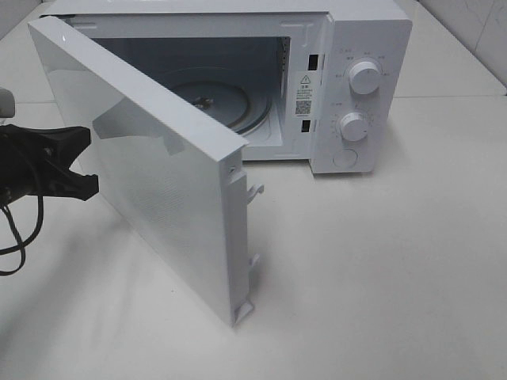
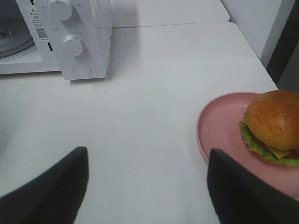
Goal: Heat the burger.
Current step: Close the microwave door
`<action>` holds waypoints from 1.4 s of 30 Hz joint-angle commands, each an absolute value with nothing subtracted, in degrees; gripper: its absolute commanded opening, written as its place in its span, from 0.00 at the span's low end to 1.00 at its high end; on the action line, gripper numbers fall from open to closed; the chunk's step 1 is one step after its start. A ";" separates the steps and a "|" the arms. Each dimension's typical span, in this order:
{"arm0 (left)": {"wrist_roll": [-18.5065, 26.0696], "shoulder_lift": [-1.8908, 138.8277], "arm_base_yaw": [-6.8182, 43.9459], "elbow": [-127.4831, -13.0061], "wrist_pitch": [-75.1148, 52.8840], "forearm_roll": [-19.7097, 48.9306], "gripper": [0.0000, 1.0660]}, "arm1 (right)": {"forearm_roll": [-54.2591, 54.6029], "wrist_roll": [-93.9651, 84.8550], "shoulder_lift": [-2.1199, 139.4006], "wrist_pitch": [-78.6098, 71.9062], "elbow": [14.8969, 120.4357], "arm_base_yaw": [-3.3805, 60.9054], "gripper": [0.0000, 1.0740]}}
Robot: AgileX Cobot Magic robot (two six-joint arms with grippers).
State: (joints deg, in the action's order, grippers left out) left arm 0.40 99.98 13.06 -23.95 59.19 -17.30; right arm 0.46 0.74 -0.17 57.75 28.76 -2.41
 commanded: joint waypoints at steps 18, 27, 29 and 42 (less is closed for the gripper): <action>2.75 102.10 21.03 -29.56 59.13 -8.25 0.00 | 0.63 0.00 -1.95 57.24 28.53 -2.46 0.63; 3.84 107.43 25.67 -35.24 59.53 -0.92 0.00 | 0.63 0.00 -1.95 57.24 28.53 -2.46 0.63; 3.84 108.80 26.13 -36.78 59.64 -0.40 0.00 | 0.63 0.00 -1.95 57.24 28.53 -2.46 0.63; 3.84 112.87 28.93 -43.95 59.53 4.30 0.00 | 0.63 0.00 -1.95 57.24 28.53 -2.46 0.63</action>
State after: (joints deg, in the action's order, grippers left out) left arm 3.67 112.87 28.65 -42.57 58.79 2.64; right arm 0.46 0.74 -0.17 57.75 28.76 -2.41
